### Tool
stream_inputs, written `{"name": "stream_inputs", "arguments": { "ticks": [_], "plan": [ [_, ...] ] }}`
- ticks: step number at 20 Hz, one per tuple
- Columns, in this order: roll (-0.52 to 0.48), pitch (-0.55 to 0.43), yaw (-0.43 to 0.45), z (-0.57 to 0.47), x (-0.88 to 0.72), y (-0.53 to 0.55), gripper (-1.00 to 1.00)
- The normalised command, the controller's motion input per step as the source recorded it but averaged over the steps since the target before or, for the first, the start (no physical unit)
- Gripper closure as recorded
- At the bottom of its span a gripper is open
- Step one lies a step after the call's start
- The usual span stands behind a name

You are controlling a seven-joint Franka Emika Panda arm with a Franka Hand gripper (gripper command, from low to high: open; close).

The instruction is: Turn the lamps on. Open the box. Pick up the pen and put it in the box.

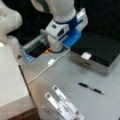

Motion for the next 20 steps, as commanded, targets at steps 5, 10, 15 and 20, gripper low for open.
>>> {"name": "stream_inputs", "arguments": {
  "ticks": [5, 10, 15, 20],
  "plan": [
    [0.453, -0.243, 0.051, -0.3, 0.35, -0.17, -1.0],
    [0.395, -0.309, 0.07, -0.42, 0.18, -0.18, -1.0],
    [0.408, -0.316, -0.024, -0.34, 0.0, 0.04, -1.0],
    [0.296, -0.174, -0.146, -0.21, -0.15, 0.25, -1.0]
  ]
}}
